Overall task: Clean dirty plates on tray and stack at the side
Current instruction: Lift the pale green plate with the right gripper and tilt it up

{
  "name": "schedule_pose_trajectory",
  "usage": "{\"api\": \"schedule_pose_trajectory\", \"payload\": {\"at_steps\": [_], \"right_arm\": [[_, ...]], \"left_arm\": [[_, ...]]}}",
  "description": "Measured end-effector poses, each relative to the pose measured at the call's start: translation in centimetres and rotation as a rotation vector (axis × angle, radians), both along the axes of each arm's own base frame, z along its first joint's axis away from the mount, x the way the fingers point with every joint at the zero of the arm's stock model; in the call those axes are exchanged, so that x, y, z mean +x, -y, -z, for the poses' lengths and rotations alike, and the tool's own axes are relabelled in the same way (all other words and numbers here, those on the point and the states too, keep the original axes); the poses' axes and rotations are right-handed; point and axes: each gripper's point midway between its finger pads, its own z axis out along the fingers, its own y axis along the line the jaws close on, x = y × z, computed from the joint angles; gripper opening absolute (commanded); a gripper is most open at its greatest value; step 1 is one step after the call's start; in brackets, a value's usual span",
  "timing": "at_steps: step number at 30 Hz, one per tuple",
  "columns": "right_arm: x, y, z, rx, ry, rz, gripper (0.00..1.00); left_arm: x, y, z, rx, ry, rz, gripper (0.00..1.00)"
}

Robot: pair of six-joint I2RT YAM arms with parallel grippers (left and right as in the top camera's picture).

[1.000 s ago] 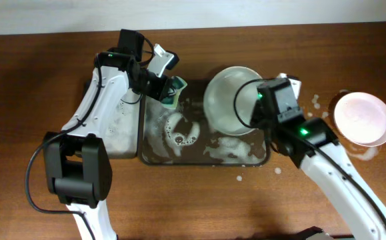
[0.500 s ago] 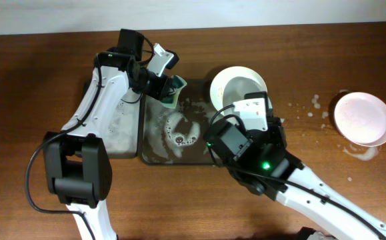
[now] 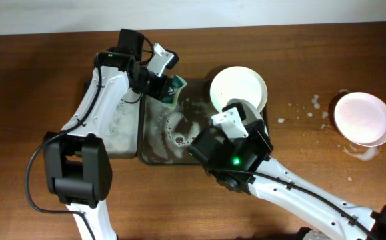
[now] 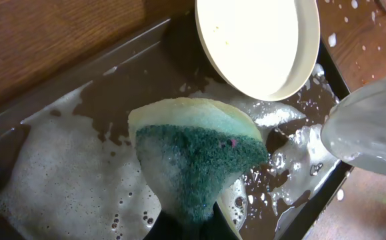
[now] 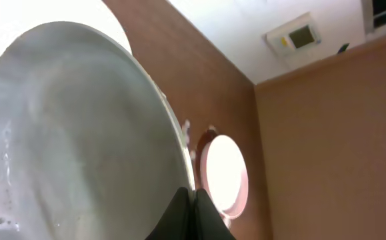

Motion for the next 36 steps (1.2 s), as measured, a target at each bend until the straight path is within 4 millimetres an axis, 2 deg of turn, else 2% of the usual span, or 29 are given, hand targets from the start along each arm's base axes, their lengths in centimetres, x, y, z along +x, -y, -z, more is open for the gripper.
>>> {"api": "schedule_pose_trajectory", "payload": {"at_steps": [5, 8, 10, 12, 16, 19, 22, 29, 33, 36], "right_arm": [[-0.2, 0.4, 0.4, -0.001, 0.005, 0.027, 0.04], [0.1, 1.1, -1.6, -0.08, 0.097, 0.046, 0.04], [0.3, 1.7, -3.6, -0.155, 0.193, 0.064, 0.04], [0.4, 1.9, -4.5, -0.187, 0.236, 0.072, 0.04], [0.4, 1.6, -3.6, -0.15, 0.199, 0.066, 0.04], [0.8, 0.5, -3.3, -0.101, 0.21, 0.047, 0.04], [1.1, -0.5, -3.6, -0.077, 0.237, 0.029, 0.04], [1.2, -1.0, -3.4, -0.069, 0.226, 0.012, 0.04], [0.5, -2.6, -3.6, -0.079, 0.229, -0.045, 0.04], [1.1, -2.9, -3.5, -0.022, 0.25, -0.031, 0.04]], "left_arm": [[0.0, 0.0, 0.0, 0.0, 0.0, 0.0, 0.01], [0.0, 0.0, 0.0, 0.0, 0.0, 0.0, 0.0], [0.0, 0.0, 0.0, 0.0, 0.0, 0.0, 0.0], [0.0, 0.0, 0.0, 0.0, 0.0, 0.0, 0.0], [0.0, 0.0, 0.0, 0.0, 0.0, 0.0, 0.0], [0.0, 0.0, 0.0, 0.001, 0.001, 0.0, 0.0], [0.0, -0.1, 0.0, 0.004, 0.001, -0.002, 0.0], [0.0, -0.1, 0.1, 0.007, 0.002, -0.002, 0.0], [0.1, -0.1, 0.0, 0.006, 0.005, -0.003, 0.0], [0.1, -0.1, 0.0, 0.006, 0.005, -0.003, 0.0]]}}
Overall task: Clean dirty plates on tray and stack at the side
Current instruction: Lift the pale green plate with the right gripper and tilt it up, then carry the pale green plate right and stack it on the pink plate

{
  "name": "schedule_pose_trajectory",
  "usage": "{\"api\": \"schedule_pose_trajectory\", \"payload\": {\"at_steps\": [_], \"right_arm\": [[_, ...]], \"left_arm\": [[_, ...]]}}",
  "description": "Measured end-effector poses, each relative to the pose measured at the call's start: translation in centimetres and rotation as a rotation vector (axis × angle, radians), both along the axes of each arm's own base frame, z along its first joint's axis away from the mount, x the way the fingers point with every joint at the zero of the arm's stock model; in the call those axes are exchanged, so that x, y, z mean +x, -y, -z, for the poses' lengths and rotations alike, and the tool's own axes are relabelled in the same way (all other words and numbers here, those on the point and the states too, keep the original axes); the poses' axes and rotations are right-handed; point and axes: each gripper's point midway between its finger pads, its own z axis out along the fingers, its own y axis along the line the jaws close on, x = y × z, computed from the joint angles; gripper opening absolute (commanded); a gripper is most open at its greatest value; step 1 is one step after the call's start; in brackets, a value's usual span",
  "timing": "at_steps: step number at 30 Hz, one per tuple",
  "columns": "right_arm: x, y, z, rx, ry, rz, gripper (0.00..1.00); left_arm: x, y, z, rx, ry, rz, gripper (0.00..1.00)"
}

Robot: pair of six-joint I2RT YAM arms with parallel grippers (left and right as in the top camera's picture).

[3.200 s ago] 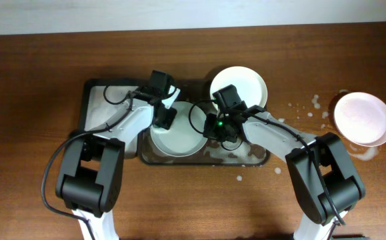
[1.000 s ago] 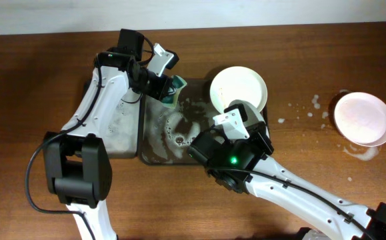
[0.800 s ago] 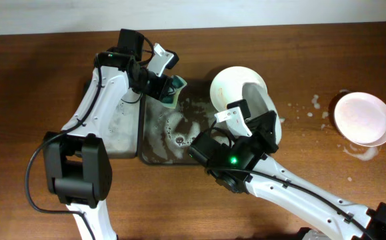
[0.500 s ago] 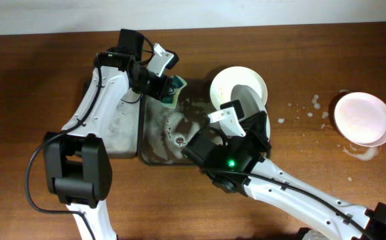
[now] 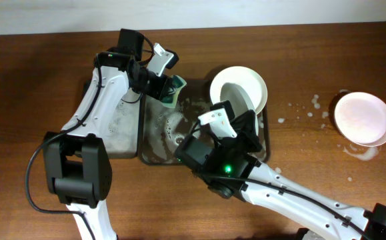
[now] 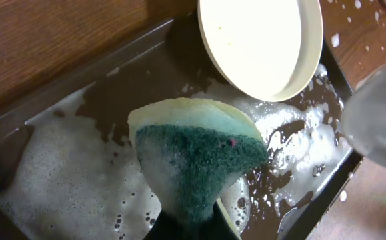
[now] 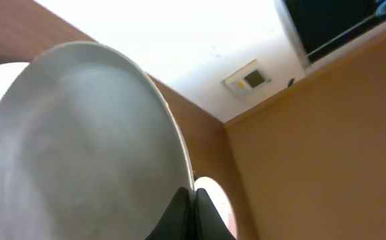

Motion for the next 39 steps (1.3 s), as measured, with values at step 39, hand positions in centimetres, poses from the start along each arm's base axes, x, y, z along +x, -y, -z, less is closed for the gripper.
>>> {"api": "schedule_pose_trajectory", "payload": {"at_steps": [39], "right_arm": [[-2.9, 34.2, 6.4, 1.282, 0.092, 0.852, 0.04]], "left_arm": [[-0.1, 0.0, 0.0, 0.001, -0.004, 0.0, 0.0]]}}
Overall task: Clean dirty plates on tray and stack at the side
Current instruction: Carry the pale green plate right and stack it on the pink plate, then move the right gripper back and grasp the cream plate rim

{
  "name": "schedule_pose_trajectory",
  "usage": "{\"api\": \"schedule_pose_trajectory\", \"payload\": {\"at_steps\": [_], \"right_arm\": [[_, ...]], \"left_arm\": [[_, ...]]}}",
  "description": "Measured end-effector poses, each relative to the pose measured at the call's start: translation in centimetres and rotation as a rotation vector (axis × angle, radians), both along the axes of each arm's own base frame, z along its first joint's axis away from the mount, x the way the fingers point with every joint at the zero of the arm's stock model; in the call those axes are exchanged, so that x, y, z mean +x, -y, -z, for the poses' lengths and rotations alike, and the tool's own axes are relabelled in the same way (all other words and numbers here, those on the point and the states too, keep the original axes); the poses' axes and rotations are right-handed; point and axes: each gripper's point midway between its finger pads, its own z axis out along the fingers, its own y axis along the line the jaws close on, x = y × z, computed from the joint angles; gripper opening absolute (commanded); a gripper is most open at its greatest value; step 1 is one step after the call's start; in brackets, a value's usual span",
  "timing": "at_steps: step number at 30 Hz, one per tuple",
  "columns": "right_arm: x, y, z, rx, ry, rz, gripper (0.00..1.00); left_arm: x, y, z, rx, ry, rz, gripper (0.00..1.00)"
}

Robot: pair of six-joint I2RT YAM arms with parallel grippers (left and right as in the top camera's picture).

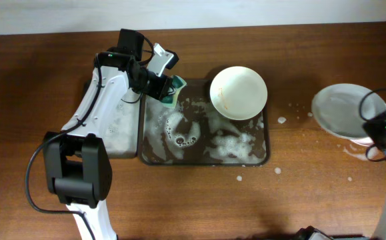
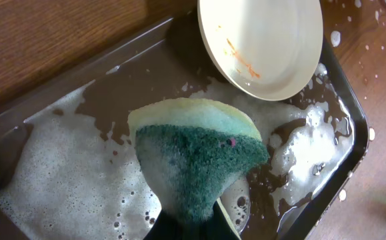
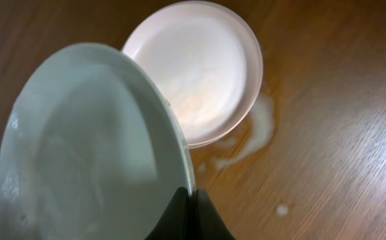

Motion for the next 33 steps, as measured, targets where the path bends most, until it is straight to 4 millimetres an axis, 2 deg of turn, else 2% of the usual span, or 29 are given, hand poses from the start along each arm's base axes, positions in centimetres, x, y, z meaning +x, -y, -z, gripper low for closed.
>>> {"api": "schedule_pose_trajectory", "payload": {"at_steps": [2, 5, 11, 15, 17, 19, 22, 25, 27, 29, 30, 31, 32, 33], "right_arm": [[-1.2, 3.1, 1.5, 0.022, -0.013, 0.097, 0.04], [-1.4, 6.5, 3.6, 0.024, -0.017, 0.167, 0.04], [-1.0, 9.0, 7.3, -0.005, -0.098, 0.169, 0.04], [0.1, 10.0, 11.1, 0.011, -0.137, 0.137, 0.04], [0.9, 10.2, 11.5, 0.016, -0.11, 0.12, 0.19], [1.4, 10.3, 11.4, 0.013, -0.09, 0.105, 0.43], [2.0, 10.3, 11.2, 0.013, -0.064, 0.094, 0.64], [3.0, 9.0, 11.1, 0.081, -0.017, 0.036, 0.78], [4.2, 7.4, 10.4, 0.158, 0.036, -0.024, 0.8], [5.4, 5.3, 8.3, 0.231, 0.09, -0.091, 0.84], [6.1, 4.2, 6.7, 0.239, 0.116, -0.129, 0.92], [7.2, 2.1, 4.6, 0.241, 0.145, -0.191, 0.99], [8.2, -0.5, 2.8, 0.24, 0.164, -0.262, 0.98], [9.7, -4.0, 1.5, 0.242, 0.175, -0.361, 0.98]], "left_arm": [[0.0, 0.0, 0.0, 0.0, 0.002, 0.0, 0.0], [0.1, 0.0, 0.0, -0.001, 0.004, 0.0, 0.0], [-0.1, 0.0, 0.0, 0.001, -0.004, 0.0, 0.0], [-0.1, 0.0, 0.0, 0.001, -0.004, 0.0, 0.0], [-0.1, 0.0, 0.0, 0.001, -0.004, 0.0, 0.0], [-0.1, 0.0, 0.0, 0.001, -0.004, 0.0, 0.0], [-0.1, 0.0, 0.0, 0.001, -0.004, 0.0, 0.0], [-0.1, 0.0, 0.0, 0.001, -0.004, 0.0, 0.0], [-0.1, 0.0, 0.0, 0.001, -0.003, 0.0, 0.0], [-0.1, 0.0, 0.0, 0.001, -0.004, 0.0, 0.0], [-0.1, 0.0, 0.0, 0.001, -0.004, 0.0, 0.0], [-0.1, 0.0, 0.0, 0.001, -0.004, 0.0, 0.0], [-0.1, 0.0, 0.0, 0.001, -0.004, 0.0, 0.0], [-0.1, 0.0, 0.0, 0.001, -0.004, 0.0, 0.0]]}}
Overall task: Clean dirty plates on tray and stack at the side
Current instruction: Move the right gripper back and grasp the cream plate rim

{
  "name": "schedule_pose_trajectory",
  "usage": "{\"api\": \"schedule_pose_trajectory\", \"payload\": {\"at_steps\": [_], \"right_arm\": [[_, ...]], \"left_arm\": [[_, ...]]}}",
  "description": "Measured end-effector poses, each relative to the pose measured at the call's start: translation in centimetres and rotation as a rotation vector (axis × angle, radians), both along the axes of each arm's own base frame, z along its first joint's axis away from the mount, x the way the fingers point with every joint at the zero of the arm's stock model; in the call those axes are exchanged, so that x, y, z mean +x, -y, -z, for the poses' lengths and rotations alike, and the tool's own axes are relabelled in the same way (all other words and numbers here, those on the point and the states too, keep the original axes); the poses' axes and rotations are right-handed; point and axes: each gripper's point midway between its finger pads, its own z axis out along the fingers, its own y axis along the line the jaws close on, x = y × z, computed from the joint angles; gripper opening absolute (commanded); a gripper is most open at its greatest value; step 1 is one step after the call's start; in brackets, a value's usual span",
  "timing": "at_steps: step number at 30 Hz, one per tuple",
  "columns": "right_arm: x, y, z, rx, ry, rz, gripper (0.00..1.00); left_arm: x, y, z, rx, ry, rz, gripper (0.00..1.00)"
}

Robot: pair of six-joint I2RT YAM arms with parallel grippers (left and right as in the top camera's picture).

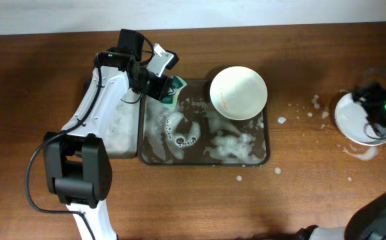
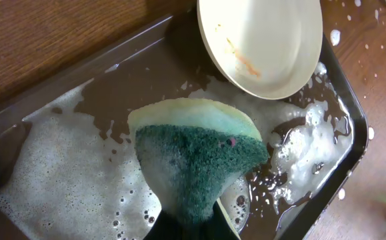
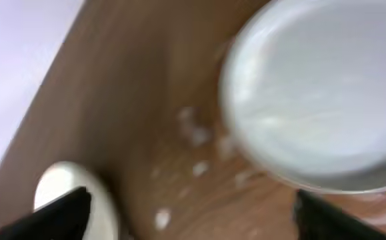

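A cream plate streaked with orange residue leans on the far right corner of the dark soapy tray; the left wrist view shows this plate too. My left gripper is shut on a green-and-yellow sponge above the tray's far left. At the table's right side a pale grey plate lies on a pink one. My right gripper hovers over it, open, its fingers wide apart with nothing between them. The right wrist view is blurred but shows that plate.
A second foam-covered tray adjoins the dark one on the left. Foam blobs and water drops dot the wood between the tray and the stack, and a wet patch lies beside the stack.
My right gripper held the grey plate just above the pink plate; now it has let go, stands open, and the plate rests on the pink one. The left arm and sponge are unmoved.
My right gripper held the grey plate over the tray beside the cream plate, then tilted higher there. Later it held it at the right above the pink plate, and now the plate lies stacked there. The left gripper kept the sponge over the tray throughout.
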Motion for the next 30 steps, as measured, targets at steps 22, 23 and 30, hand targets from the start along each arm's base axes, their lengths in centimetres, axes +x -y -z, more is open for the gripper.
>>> {"api": "schedule_pose_trajectory", "payload": {"at_steps": [22, 23, 30], "right_arm": [[2.4, -23.8, 13.6, -0.105, -0.415, -0.1, 0.31], [2.4, -23.8, 14.1, -0.102, -0.426, -0.091, 0.26], [1.9, -24.4, 14.3, -0.064, -0.449, -0.101, 0.04]], "left_arm": [[0.0, 0.0, 0.0, 0.0, 0.0, 0.0, 0.0], [0.0, 0.0, 0.0, 0.0, 0.0, 0.0, 0.0], [0.0, 0.0, 0.0, 0.0, 0.0, 0.0, 0.0]]}}
